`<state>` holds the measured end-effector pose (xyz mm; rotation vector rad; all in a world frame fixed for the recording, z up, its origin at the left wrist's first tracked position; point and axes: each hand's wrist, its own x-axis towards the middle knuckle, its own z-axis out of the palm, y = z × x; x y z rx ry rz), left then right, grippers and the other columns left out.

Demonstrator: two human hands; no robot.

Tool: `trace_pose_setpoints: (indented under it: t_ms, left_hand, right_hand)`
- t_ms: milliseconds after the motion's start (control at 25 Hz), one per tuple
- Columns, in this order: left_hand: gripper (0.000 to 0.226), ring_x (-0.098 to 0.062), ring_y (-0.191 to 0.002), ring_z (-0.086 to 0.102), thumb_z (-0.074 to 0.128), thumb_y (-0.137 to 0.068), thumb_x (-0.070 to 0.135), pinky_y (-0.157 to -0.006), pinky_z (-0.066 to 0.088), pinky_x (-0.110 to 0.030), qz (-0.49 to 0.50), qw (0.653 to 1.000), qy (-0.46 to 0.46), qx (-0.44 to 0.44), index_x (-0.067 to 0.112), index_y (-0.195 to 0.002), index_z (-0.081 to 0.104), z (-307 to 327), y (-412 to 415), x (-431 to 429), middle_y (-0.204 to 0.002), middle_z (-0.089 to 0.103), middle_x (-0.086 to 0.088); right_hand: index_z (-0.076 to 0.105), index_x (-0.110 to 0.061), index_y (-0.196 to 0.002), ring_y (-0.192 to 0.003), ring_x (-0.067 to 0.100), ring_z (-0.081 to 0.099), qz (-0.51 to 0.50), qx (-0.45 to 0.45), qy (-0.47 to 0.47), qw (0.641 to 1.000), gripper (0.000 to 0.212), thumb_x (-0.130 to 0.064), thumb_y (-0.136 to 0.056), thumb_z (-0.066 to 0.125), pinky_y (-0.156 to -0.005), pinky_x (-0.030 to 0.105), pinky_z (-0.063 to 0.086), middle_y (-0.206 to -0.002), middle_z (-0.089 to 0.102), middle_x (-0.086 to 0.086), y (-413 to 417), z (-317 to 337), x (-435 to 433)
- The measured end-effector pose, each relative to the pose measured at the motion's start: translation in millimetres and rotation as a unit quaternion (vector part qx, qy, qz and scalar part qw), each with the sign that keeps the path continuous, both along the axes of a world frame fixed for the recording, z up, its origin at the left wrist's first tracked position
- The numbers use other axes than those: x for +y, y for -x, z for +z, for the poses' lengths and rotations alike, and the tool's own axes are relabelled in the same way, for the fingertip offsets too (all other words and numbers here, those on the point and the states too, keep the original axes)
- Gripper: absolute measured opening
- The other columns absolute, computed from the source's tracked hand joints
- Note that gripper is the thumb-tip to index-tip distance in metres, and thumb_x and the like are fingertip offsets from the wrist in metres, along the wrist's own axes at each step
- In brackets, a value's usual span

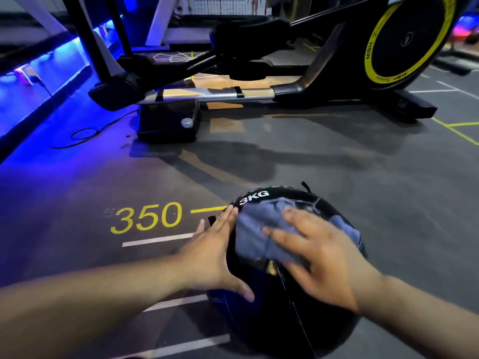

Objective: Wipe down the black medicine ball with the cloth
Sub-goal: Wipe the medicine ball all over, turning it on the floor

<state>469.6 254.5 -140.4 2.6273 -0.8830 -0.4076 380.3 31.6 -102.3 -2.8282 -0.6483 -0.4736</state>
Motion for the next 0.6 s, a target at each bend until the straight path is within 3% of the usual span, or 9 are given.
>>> trace_pose_setpoints:
  t_ms: [80,160,240,320,400,480,560,600]
  left_hand:
    - [0.149,-0.001,-0.146,-0.007,0.082,-0.054,0.066,-0.121,-0.007,-0.035,-0.01,1.0,0.006,0.007,0.022,-0.145,-0.029,-4.3,-3.6,-1.1,-0.161,-0.017,0.008]
    - [0.154,-0.005,-0.149,-0.003,0.072,-0.042,0.084,-0.121,-0.008,-0.035,-0.023,1.0,-0.007,0.005,0.027,-0.151,-0.022,-2.4,-3.0,-3.3,-0.165,-0.009,0.005]
    - [0.161,-0.007,-0.146,-0.013,0.071,-0.034,0.087,-0.117,-0.01,-0.032,-0.021,1.0,0.002,-0.006,0.024,-0.154,-0.016,1.3,1.8,-6.0,-0.163,-0.013,0.008]
    - [0.162,-0.004,-0.128,-0.039,0.078,-0.041,0.08,-0.115,-0.012,-0.029,-0.032,0.999,0.008,-0.018,0.019,-0.151,-0.025,6.4,10.9,-9.8,-0.156,-0.027,0.012]
    - [0.161,0.004,-0.109,-0.05,0.08,-0.044,0.077,-0.114,-0.013,-0.027,-0.036,0.999,0.012,-0.025,0.019,-0.149,-0.028,10.2,15.4,-15.8,-0.15,-0.032,0.016]
    - [0.16,0.009,-0.098,-0.052,0.081,-0.045,0.075,-0.111,-0.012,-0.025,-0.024,1.0,0.01,-0.012,0.021,-0.149,-0.027,13.4,15.8,-19.6,-0.148,-0.031,0.019]
    - [0.158,0.008,-0.104,-0.052,0.081,-0.045,0.074,-0.111,-0.01,-0.025,-0.017,1.0,0.001,-0.005,0.023,-0.15,-0.026,13.1,13.0,-19.6,-0.15,-0.029,0.02]
    - [0.159,0.005,-0.121,-0.046,0.08,-0.042,0.077,-0.113,-0.01,-0.029,-0.021,1.0,-0.005,-0.005,0.024,-0.151,-0.023,11.9,10.1,-19.2,-0.155,-0.024,0.018]
  right_hand:
    - [0.061,-0.028,-0.128,-0.127,0.032,0.052,0.087,0.009,0.077,0.993,0.049,-0.034,-0.079,0.059,-0.106,0.042,0.04,-0.132,0.06,0.012,13.0,-6.8,6.5]
    - [0.063,-0.027,-0.125,-0.124,0.03,0.056,0.082,-0.004,0.074,0.994,0.045,-0.035,-0.081,0.058,-0.103,0.04,0.045,-0.128,0.063,0.01,2.5,-2.7,2.8]
    - [0.069,-0.026,-0.116,-0.111,0.026,0.064,-0.031,-0.018,-0.022,0.999,0.038,-0.035,-0.082,0.055,-0.096,0.032,0.048,-0.114,0.07,0.007,-20.8,8.0,-8.6]
    - [0.069,-0.032,-0.108,-0.098,0.026,0.067,-0.154,0.02,-0.099,0.983,0.028,-0.035,-0.084,0.057,-0.084,0.03,0.051,-0.103,0.072,0.002,-50.6,16.3,-30.2]
    - [0.069,-0.035,-0.107,-0.096,0.028,0.065,-0.234,0.091,-0.129,0.959,0.023,-0.034,-0.086,0.061,-0.08,0.03,0.048,-0.102,0.072,0.001,-72.3,16.1,-48.5]
    - [0.068,-0.035,-0.11,-0.095,0.03,0.065,-0.245,0.099,-0.118,0.957,0.025,-0.033,-0.086,0.062,-0.08,0.033,0.049,-0.103,0.07,0.002,-75.3,13.5,-47.6]
    - [0.067,-0.034,-0.114,-0.094,0.03,0.066,-0.2,0.059,-0.092,0.974,0.031,-0.029,-0.084,0.064,-0.08,0.036,0.052,-0.105,0.069,0.003,-62.9,11.8,-29.7]
    - [0.066,-0.031,-0.116,-0.095,0.029,0.066,-0.17,0.045,-0.076,0.982,0.035,-0.026,-0.082,0.064,-0.08,0.036,0.054,-0.108,0.068,0.003,-53.5,8.8,-19.7]
